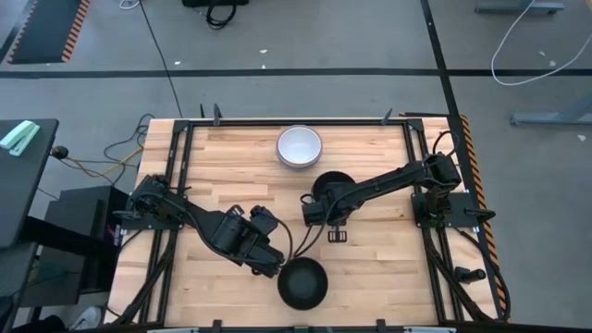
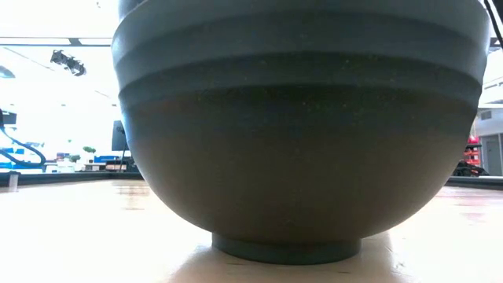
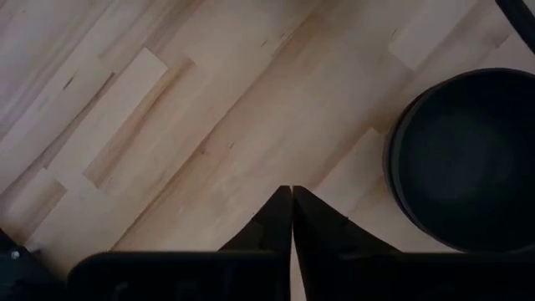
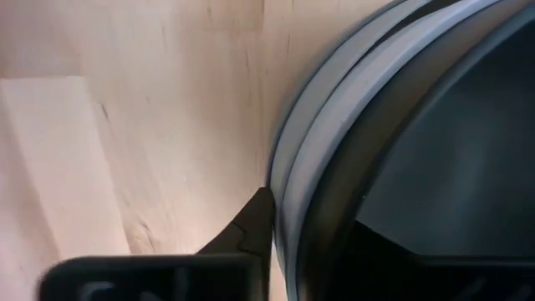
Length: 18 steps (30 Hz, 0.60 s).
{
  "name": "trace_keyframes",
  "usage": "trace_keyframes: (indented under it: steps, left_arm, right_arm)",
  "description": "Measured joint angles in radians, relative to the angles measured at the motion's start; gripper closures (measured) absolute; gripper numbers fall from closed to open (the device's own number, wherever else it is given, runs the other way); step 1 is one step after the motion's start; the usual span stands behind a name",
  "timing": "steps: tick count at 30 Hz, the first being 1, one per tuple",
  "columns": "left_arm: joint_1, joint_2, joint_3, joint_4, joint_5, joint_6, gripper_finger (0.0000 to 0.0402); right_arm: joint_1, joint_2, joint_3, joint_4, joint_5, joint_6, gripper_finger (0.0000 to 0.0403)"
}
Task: Nest bowls inside each other
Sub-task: Stack the right stacked bowls on top of the gray bowl, then adjust the top stacked bowls
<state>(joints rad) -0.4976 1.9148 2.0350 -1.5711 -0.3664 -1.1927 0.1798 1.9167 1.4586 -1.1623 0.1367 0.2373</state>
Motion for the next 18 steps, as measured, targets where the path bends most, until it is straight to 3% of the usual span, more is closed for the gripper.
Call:
trace_keyframes:
  steps: [6,18]
  left_arm:
    - [0.000,0.000,0.000,0.000,0.000,0.000,0.0362]
    - [0.002,0.000,0.000,0.000,-0.021,0.000,0.0388]
  right_arm:
    - [0.000,-0.018,0.003,0.009,-0.011,0.006,0.0276]
    - [0.000,-0.152,0.005,0.006,-0.010,0.000,0.0276]
